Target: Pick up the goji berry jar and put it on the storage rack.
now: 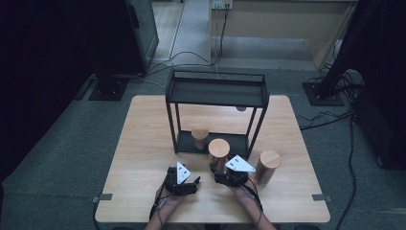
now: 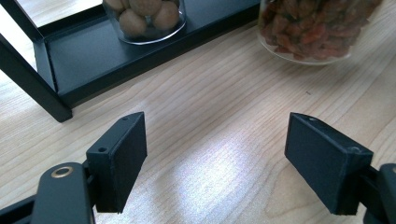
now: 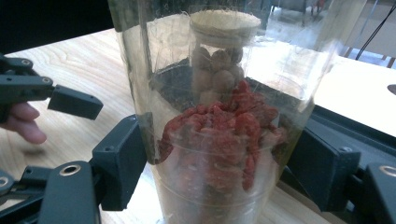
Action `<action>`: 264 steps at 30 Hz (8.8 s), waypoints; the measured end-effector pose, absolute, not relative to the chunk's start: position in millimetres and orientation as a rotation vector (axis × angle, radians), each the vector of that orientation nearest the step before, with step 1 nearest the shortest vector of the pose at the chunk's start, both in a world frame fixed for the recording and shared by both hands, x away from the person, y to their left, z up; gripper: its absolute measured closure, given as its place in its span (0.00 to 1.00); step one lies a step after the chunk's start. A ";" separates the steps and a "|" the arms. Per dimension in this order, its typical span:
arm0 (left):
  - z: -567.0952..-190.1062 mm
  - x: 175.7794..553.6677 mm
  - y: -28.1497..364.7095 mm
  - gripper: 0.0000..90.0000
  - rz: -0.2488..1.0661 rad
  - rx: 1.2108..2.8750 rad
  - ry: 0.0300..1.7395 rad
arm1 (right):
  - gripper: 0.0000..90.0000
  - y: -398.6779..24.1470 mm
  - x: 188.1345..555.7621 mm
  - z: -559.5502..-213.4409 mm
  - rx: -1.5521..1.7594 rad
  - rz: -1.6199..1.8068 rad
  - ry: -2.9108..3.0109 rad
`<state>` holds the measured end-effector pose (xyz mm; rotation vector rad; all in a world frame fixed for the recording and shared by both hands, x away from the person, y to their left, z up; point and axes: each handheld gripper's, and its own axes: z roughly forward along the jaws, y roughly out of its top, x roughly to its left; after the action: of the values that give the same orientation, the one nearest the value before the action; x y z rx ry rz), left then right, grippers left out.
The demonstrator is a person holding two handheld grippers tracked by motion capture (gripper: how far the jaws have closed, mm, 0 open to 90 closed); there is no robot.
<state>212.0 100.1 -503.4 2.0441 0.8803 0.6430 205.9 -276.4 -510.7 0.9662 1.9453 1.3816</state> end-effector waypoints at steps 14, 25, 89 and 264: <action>-503.7 211.5 99.2 0.23 0.647 2.045 0.878 | 0.28 -270.5 214.7 -510.0 1.018 1.387 1.938; -503.7 211.8 100.0 0.23 0.643 2.040 0.883 | 0.28 -268.3 219.3 -507.8 1.020 1.387 1.942; -503.3 211.9 101.9 0.23 0.633 2.039 0.882 | 0.28 -250.2 255.1 -507.3 1.087 1.346 1.891; -502.9 213.1 103.2 0.23 0.615 2.037 0.888 | 0.24 -237.8 285.9 -486.3 1.202 1.324 1.908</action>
<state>213.1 103.2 -502.9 2.0370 0.8884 0.6153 285.9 -237.8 -486.3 1.2017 1.9084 1.3243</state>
